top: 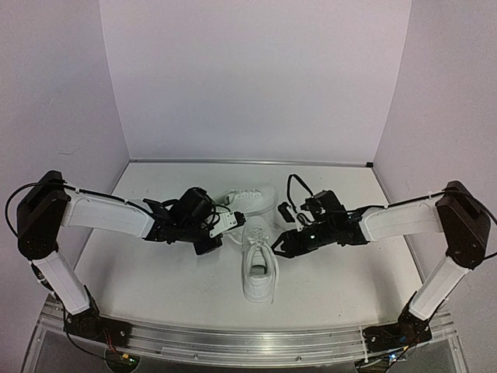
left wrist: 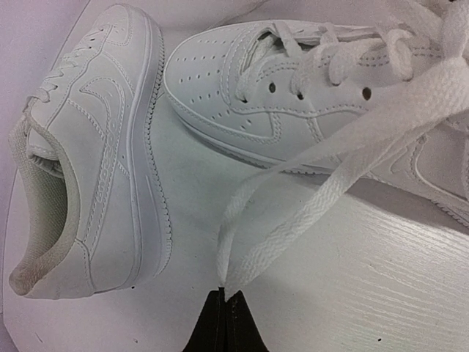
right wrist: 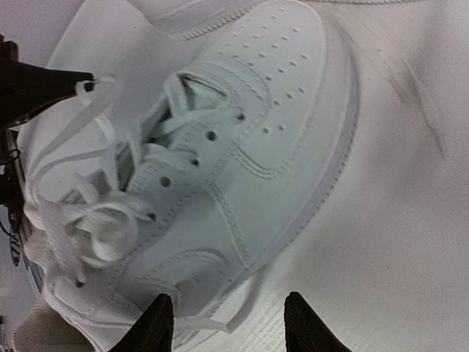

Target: Tie the shoes

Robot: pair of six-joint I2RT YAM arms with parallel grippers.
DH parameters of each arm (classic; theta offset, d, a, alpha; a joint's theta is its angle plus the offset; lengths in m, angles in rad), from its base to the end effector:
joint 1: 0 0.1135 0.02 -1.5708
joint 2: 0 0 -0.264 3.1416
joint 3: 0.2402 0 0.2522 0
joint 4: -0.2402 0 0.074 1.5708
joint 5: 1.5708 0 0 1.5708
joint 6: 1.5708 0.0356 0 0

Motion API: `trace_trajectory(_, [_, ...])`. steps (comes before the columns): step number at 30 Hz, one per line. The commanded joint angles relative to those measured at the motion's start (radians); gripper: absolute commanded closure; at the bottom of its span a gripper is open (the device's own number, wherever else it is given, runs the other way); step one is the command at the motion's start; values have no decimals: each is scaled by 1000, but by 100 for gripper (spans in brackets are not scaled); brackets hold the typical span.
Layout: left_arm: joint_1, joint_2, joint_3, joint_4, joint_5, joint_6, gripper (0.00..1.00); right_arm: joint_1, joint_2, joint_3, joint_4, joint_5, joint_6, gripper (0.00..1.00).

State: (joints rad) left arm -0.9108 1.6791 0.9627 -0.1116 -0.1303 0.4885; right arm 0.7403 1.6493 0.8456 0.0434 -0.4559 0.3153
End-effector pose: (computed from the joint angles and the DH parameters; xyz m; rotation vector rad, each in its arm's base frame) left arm 0.2162 -0.2710 0.1798 1.4921 1.8670 -0.0426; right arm 0.2336 0.2346 0.1690 -0.7601 2.3593 1.0273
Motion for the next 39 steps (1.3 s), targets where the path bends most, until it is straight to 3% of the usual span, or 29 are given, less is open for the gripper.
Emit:
trace_trajectory(1, [-5, -3, 17, 23, 10, -9, 100, -1, 6, 35, 101, -154, -32, 50])
trace_trajectory(25, [-5, -16, 5, 43, 66, -14, 100, -45, 18, 65, 163, -212, 99, 48])
trace_trajectory(33, [-4, -71, -31, 57, 239, -48, 100, -142, -68, 45, 104, -317, 168, 31])
trace_trajectory(39, [-4, -144, -95, 50, 224, -135, 99, -152, -84, 89, 12, -374, 323, 38])
